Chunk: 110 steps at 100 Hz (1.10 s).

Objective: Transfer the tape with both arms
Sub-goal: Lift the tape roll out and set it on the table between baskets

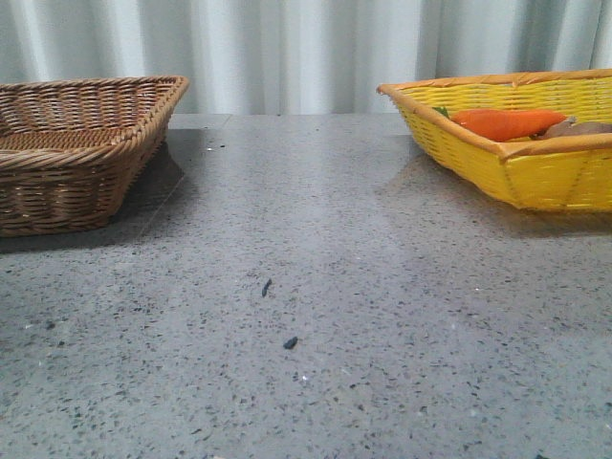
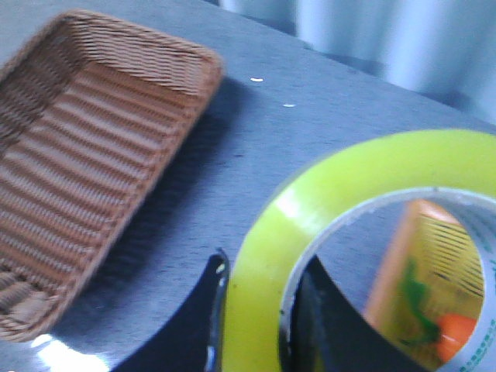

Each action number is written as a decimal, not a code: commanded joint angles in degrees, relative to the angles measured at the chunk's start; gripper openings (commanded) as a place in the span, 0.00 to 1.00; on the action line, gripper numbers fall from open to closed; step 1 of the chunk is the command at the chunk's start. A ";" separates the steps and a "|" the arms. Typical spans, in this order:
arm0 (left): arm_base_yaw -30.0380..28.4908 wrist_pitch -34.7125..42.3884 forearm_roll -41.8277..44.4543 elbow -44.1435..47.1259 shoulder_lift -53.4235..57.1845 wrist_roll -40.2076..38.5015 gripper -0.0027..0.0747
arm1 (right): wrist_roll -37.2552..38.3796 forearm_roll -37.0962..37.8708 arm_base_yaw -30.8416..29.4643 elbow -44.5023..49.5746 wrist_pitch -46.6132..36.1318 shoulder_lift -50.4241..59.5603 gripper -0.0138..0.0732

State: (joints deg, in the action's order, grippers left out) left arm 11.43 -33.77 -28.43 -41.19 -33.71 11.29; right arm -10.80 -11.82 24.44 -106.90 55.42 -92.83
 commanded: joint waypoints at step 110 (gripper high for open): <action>0.57 3.17 -8.77 -2.89 -3.12 7.77 0.60 | 2.84 0.26 5.83 -5.45 6.65 3.01 0.13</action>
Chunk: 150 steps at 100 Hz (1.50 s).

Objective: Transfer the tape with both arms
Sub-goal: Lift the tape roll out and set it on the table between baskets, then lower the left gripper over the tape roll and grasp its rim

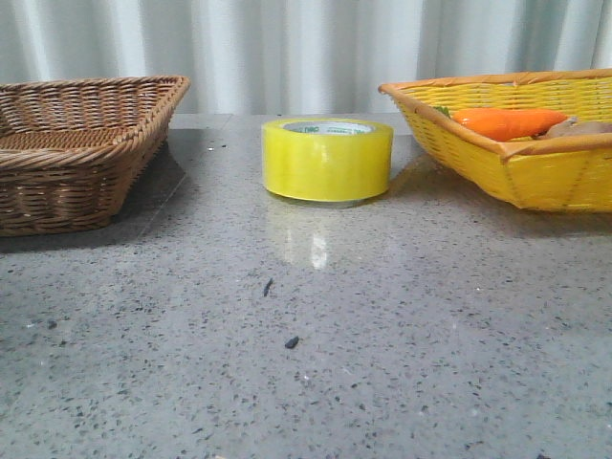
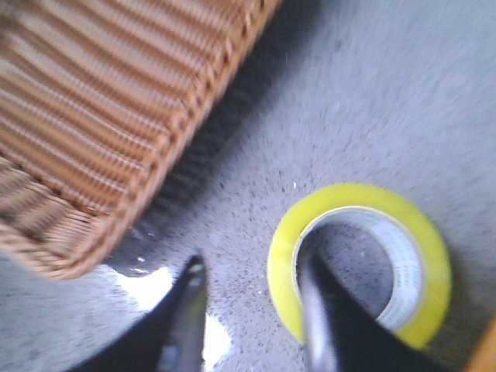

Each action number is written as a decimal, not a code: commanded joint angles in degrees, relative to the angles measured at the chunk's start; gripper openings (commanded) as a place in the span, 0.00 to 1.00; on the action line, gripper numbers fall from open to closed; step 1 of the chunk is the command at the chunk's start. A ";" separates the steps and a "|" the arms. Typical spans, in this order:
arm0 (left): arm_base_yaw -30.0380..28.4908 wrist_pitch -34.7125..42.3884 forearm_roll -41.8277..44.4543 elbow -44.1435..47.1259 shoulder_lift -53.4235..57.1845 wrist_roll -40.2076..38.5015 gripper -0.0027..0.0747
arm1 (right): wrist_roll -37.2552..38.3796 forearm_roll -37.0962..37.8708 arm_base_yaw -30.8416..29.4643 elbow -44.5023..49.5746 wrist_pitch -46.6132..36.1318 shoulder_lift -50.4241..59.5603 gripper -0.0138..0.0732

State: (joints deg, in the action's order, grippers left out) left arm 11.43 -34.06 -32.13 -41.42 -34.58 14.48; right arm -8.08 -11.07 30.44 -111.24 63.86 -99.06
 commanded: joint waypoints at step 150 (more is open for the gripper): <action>21.94 -19.30 16.97 -61.81 -70.14 -12.00 0.70 | 3.63 7.02 -0.28 49.55 -27.26 68.17 0.10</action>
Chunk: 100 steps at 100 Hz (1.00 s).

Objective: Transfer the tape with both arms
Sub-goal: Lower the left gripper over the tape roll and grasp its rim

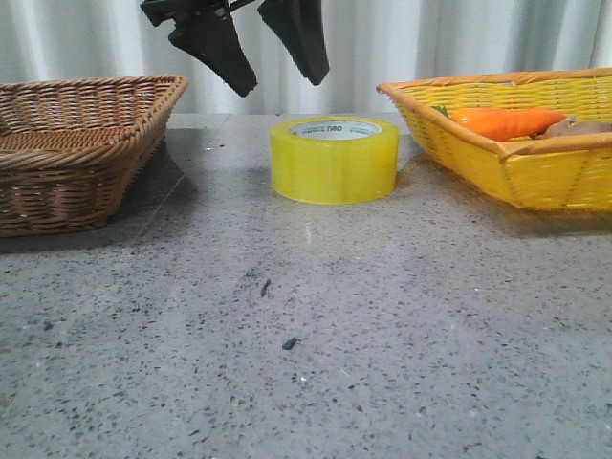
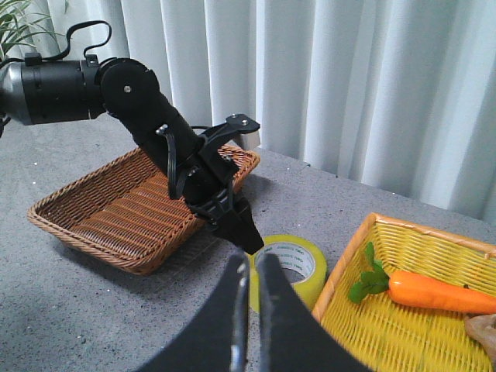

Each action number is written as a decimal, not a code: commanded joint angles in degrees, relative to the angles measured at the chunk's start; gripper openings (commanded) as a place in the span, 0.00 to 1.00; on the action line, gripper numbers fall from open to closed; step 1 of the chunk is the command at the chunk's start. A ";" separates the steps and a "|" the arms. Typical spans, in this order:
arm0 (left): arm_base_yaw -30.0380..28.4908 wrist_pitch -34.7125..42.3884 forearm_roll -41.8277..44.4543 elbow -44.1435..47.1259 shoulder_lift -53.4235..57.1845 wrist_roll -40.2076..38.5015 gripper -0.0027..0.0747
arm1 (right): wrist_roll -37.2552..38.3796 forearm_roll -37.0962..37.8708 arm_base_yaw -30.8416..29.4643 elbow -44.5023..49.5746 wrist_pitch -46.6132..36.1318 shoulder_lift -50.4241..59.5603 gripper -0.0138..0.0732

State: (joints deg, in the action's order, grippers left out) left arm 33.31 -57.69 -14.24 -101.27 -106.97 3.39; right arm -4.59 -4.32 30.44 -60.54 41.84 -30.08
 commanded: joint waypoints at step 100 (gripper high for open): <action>0.05 4.13 -1.62 -3.24 -5.55 -2.73 0.01 | 0.14 -0.07 -0.28 -1.14 -4.00 -0.82 0.10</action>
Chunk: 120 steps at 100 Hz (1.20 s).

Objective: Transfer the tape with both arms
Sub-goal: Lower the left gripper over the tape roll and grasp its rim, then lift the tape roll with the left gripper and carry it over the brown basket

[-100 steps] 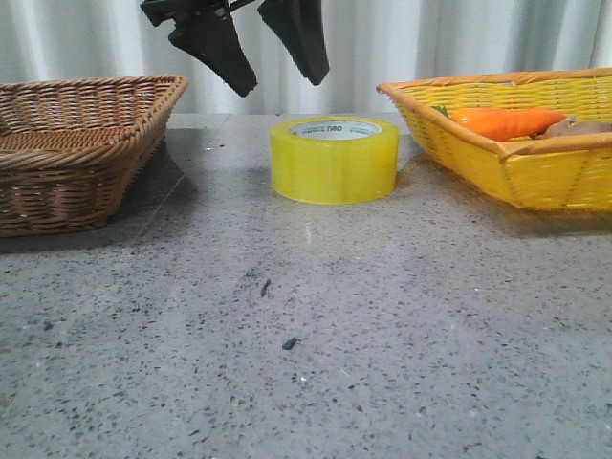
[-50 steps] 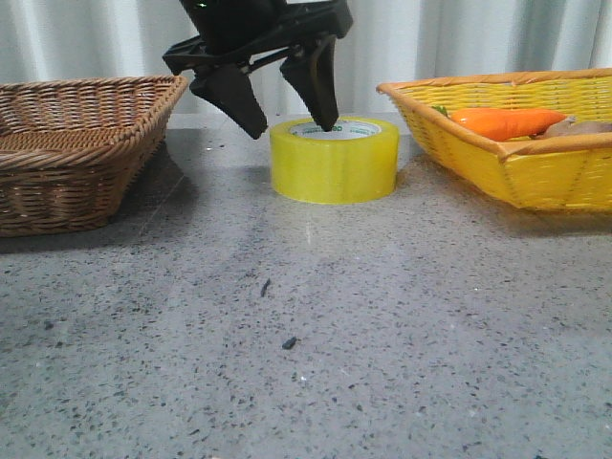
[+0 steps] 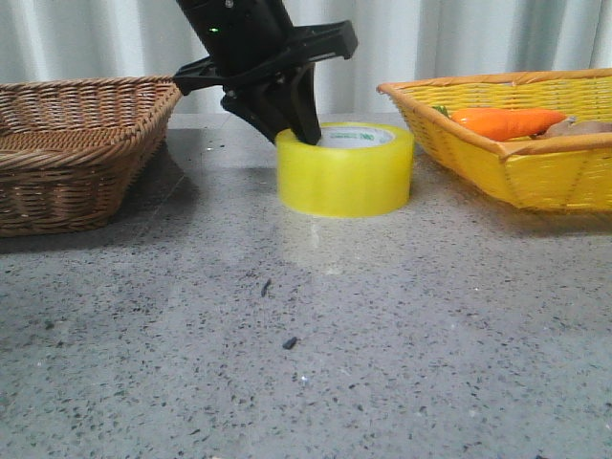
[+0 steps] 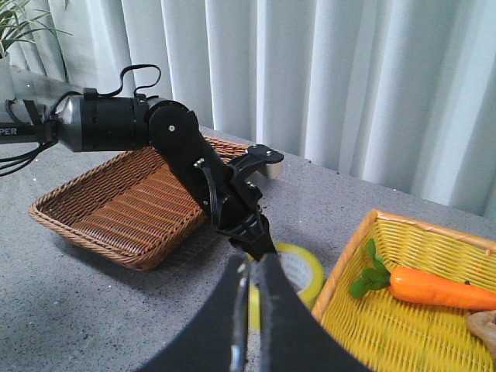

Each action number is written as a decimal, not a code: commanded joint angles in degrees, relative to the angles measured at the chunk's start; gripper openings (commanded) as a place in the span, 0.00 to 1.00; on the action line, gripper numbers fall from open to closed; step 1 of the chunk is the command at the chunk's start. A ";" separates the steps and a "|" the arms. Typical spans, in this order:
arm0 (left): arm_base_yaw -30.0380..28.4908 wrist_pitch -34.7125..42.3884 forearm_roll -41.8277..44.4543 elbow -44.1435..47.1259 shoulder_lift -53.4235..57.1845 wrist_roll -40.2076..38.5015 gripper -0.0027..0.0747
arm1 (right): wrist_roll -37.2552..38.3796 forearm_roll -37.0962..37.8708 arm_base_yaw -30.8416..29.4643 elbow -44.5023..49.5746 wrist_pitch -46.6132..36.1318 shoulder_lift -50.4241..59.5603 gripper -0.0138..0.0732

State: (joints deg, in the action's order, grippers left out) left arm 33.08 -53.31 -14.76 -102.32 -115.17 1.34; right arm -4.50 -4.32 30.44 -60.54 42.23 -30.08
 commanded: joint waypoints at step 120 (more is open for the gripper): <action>-27.44 -17.85 14.28 -6.40 19.58 -2.58 0.01 | 0.05 -0.07 -0.28 -1.06 -5.30 -0.82 0.10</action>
State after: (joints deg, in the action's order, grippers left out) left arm 9.01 -73.00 3.30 -110.39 -98.91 -0.41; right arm -4.50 -4.32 30.44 -60.54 41.91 -30.08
